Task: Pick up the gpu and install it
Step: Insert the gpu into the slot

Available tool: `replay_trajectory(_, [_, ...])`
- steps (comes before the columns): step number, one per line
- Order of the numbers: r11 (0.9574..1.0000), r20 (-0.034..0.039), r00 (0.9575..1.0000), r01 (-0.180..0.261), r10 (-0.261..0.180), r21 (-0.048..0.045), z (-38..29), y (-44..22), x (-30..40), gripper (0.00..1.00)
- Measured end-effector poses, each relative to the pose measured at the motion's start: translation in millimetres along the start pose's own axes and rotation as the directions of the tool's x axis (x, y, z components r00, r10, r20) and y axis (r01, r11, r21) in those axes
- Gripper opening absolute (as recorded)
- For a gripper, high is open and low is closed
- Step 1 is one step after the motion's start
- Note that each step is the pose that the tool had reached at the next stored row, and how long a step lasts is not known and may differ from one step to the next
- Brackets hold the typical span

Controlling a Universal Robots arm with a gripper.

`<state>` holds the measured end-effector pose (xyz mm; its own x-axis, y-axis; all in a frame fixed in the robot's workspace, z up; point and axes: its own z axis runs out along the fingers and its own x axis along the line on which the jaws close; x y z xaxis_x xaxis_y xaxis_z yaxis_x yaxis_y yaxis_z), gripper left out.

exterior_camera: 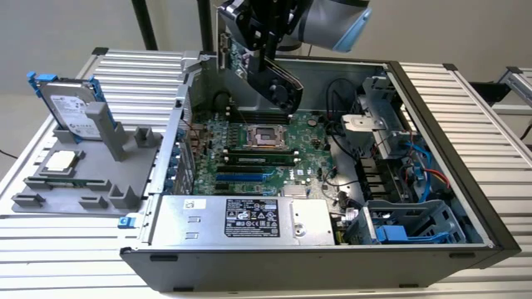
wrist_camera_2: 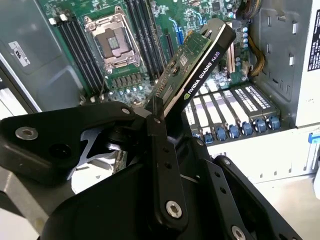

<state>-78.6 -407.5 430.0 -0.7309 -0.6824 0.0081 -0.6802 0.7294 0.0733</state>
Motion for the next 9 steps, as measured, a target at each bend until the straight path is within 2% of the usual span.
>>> replay_trajectory(9, [0.9978, -0.0048, 0.9978, 0.066, -0.066, 0.0004, 0.0, 0.0, 0.0, 0.0])
